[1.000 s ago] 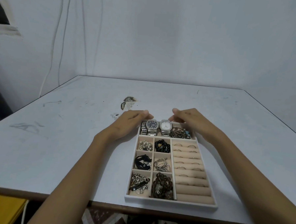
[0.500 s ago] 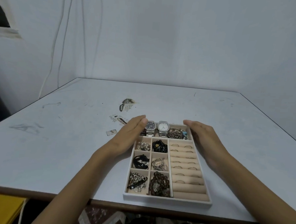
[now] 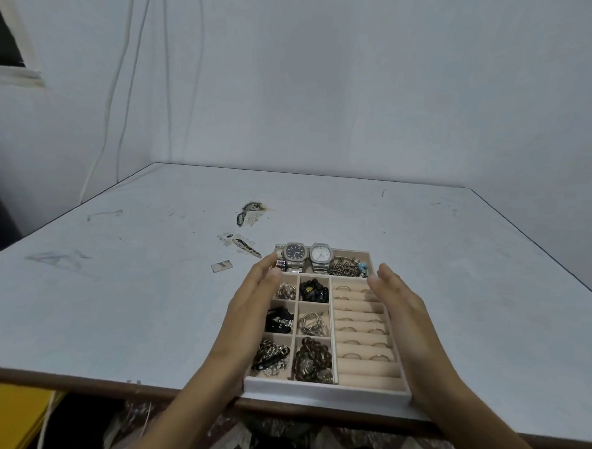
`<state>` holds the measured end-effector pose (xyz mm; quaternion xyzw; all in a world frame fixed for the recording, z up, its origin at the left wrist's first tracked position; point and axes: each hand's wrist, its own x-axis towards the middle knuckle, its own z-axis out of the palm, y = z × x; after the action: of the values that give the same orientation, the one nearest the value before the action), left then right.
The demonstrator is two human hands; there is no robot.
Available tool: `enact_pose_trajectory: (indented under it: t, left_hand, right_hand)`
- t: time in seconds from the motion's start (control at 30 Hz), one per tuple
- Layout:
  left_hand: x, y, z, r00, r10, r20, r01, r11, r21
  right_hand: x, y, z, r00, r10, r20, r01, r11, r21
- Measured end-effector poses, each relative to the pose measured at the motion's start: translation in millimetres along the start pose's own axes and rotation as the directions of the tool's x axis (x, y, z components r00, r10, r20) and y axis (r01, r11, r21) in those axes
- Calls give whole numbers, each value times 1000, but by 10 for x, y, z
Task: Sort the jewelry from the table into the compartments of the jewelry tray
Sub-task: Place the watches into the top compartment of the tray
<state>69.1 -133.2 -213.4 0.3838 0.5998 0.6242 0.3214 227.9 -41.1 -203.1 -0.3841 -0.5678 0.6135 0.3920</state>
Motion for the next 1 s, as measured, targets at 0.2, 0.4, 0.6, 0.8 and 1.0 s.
enact_pose_trajectory:
  t: [0.2, 0.4, 0.6, 0.8, 1.0]
  left_hand:
    - [61, 81, 3, 999, -14, -39, 15, 1000, 12]
    - [222, 137, 22, 999, -24, -44, 23, 999, -26]
    - [710, 240, 34, 999, 23, -38, -23, 1000, -3]
    - [1342, 309, 69, 995, 95, -8, -95, 995, 32]
    - [1851, 289, 119, 995, 101, 0, -101, 995, 25]
  right_hand:
    - [-16, -34, 16, 1000, -7, 0, 7, 1000, -14]
    - [213, -94, 22, 999, -32, 7, 32, 999, -31]
    - [691, -196, 46, 1000, -28, 15, 28, 1000, -5]
    - [1297, -369, 101, 998, -54, 24, 54, 999, 0]
    - [1785, -359, 145, 998, -65, 6, 65, 998, 8]
